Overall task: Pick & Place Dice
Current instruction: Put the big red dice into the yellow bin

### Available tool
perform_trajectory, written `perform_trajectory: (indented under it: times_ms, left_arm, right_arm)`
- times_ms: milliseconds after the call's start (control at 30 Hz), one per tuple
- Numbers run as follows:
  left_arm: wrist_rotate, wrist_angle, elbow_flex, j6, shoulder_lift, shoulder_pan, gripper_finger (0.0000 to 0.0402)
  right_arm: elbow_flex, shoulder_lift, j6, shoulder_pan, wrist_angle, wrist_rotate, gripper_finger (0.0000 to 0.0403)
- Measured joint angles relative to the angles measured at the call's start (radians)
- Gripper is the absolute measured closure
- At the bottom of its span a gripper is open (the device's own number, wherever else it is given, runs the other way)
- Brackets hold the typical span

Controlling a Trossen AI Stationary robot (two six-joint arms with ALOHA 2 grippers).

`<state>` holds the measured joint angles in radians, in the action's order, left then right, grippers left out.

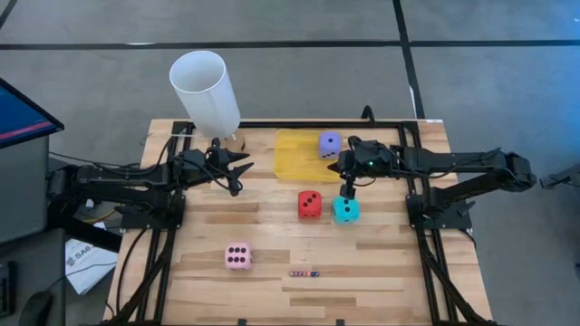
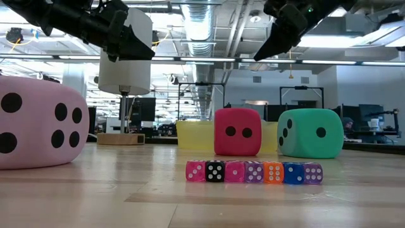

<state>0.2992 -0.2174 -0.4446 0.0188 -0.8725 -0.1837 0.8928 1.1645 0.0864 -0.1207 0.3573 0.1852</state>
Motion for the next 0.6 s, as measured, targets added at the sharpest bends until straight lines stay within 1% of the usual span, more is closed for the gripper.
perform_trajectory:
  times_ms: [600]
  left_arm:
    - [0.000,0.000,0.000,0.000,0.000,0.000,0.0270]
  right_arm:
    - [0.000,0.000,0.000,0.009,-0.015,-0.001,0.0403]
